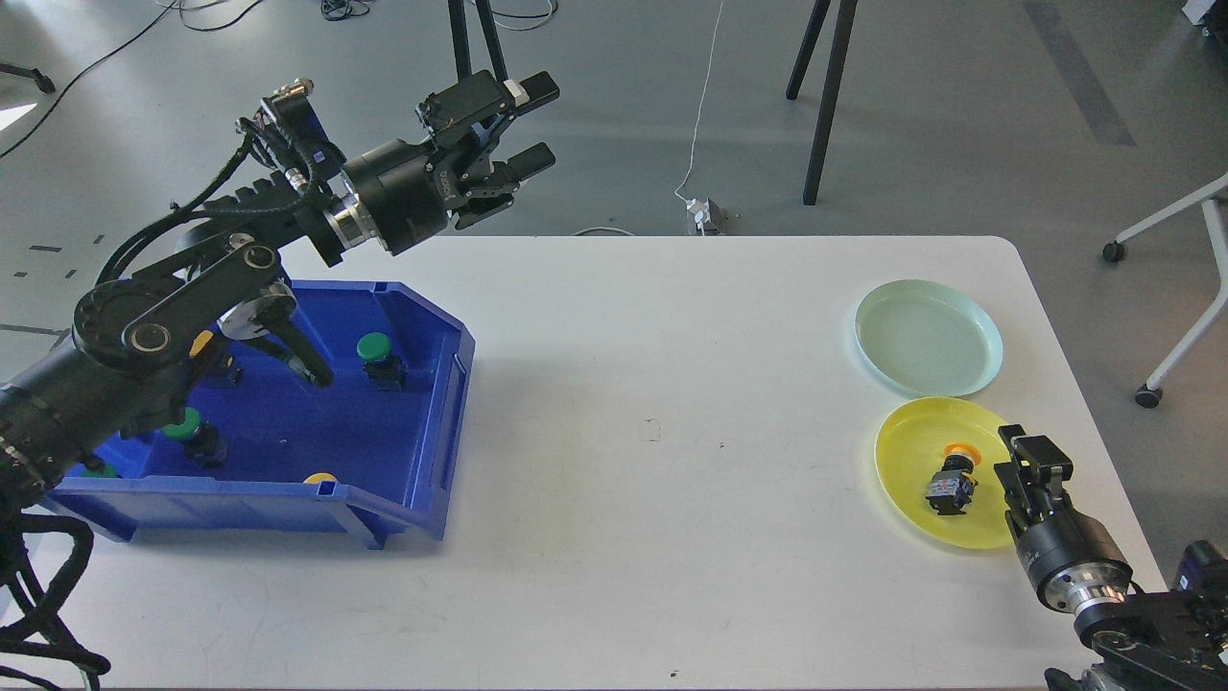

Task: Pass button and place on color plate
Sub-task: 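Lower the yellow button onto the yellow plate and open the right gripper, then withdraw both grippers away from the plates and bin, then lower the left gripper into the blue bin toward a green button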

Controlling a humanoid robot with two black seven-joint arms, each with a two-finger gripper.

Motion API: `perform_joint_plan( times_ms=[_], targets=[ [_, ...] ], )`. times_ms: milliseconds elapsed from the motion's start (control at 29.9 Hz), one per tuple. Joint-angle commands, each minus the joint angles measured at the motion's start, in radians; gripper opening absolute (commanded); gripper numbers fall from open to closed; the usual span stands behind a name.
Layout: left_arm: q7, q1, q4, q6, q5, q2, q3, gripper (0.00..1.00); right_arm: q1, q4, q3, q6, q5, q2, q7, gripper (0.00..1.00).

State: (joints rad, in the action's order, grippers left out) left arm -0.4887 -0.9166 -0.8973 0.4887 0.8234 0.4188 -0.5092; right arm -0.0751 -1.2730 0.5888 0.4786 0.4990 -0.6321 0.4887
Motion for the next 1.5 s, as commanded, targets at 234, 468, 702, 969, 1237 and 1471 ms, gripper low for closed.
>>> perform_joint_plan(
  times_ms=[234,468,702,969,1237,1471],
  targets=[
    [0.000,0.001,0.024,0.000,-0.079,0.008,-0.003,0.99,-0.018,-0.074,0.155,-0.106,-0.117,-0.020,0.000,0.74],
    [0.000,0.021,0.066,0.000,-0.294,0.165,0.000,0.99,-0.195,-0.111,0.175,-0.227,-0.115,-0.035,0.000,0.85],
    [0.000,0.039,0.074,0.000,-0.244,0.385,0.014,1.00,-0.429,-0.109,0.191,-0.454,-0.146,-0.037,0.000,0.92],
    [0.000,0.038,0.025,0.000,0.287,0.512,0.011,1.00,-0.672,-0.100,0.019,-0.667,-0.458,-0.054,0.000,0.96],
    [0.000,0.038,-0.310,0.000,0.616,0.750,0.011,1.00,-0.617,-0.098,0.019,-0.669,-0.458,-0.057,0.000,0.96],
    [0.000,0.065,-0.347,0.000,1.072,0.770,0.162,0.99,-0.575,-0.101,0.023,-0.670,-0.458,-0.063,0.000,0.96]
  ],
)
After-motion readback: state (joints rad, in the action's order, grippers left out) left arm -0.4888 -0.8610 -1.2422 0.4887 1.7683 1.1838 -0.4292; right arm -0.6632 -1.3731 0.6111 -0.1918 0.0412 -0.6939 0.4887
